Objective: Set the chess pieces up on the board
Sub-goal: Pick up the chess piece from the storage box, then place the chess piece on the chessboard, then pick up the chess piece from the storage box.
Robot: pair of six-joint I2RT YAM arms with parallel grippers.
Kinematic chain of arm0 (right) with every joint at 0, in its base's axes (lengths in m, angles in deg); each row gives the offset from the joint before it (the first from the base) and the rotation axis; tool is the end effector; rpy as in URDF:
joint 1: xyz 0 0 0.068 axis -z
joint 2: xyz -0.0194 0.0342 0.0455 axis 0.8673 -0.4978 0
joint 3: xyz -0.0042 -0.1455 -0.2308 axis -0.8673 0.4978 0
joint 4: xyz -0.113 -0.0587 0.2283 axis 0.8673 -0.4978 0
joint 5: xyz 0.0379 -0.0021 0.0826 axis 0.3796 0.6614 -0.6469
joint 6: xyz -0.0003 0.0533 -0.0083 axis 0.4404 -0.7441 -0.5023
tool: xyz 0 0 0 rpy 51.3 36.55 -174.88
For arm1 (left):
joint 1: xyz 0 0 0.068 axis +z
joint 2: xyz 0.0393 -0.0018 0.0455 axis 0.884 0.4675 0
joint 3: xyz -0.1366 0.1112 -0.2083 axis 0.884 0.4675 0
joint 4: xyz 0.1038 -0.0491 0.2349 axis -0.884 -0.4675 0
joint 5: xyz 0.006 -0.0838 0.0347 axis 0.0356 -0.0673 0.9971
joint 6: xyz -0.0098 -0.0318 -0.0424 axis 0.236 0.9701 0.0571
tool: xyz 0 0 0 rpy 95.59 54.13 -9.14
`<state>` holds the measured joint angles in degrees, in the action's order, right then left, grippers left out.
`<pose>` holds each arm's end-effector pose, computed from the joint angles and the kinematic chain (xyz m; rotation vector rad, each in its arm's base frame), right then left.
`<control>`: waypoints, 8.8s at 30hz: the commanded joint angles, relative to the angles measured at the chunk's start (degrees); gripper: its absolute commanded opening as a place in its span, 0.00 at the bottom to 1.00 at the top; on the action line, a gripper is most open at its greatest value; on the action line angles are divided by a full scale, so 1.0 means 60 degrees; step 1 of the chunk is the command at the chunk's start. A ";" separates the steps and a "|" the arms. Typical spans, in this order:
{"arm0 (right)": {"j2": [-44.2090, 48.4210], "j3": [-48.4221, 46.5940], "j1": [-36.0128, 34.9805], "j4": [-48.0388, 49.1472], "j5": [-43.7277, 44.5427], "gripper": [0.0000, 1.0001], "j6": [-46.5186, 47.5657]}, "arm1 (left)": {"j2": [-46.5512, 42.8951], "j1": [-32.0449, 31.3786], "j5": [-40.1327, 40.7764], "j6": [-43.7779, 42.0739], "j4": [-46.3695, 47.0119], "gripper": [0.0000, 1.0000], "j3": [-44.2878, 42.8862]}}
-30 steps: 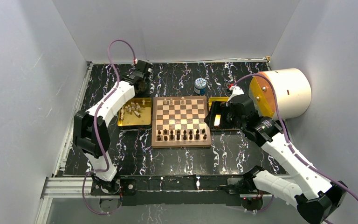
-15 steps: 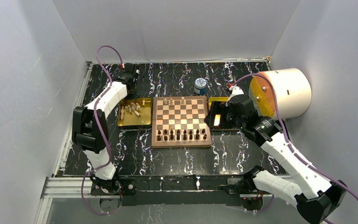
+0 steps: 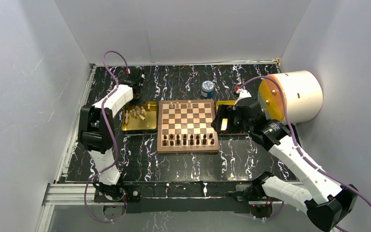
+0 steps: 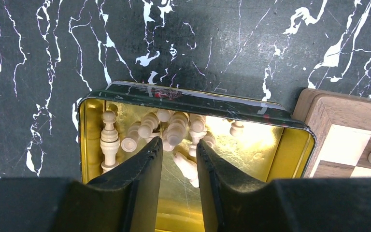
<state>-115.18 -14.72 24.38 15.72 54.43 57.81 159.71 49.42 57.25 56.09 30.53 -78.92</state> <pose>0.1638 0.1136 0.3288 -0.0506 2.2314 0.5399 0.4012 -0.0804 0.2237 -0.2118 2.4681 0.1260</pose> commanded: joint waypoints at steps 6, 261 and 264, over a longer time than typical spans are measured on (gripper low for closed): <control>0.0066 -0.0109 -0.0045 0.0399 0.0130 0.99 -0.0032 | 0.0243 0.0139 -0.0056 -0.0126 0.0126 0.31 0.0136; 0.0669 0.0054 -0.0048 0.0175 -0.0169 0.99 0.0074 | -0.2995 -0.0826 -0.0112 0.0143 -0.1134 0.29 0.0614; 0.0686 0.0071 -0.0045 0.0243 -0.0156 0.99 0.0059 | -0.2650 -0.0655 -0.0506 -0.0081 -0.0850 0.31 0.0745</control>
<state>-111.55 -14.08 24.38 14.13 53.77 58.22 142.82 44.65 57.45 57.47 22.49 -75.68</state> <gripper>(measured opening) 0.985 0.298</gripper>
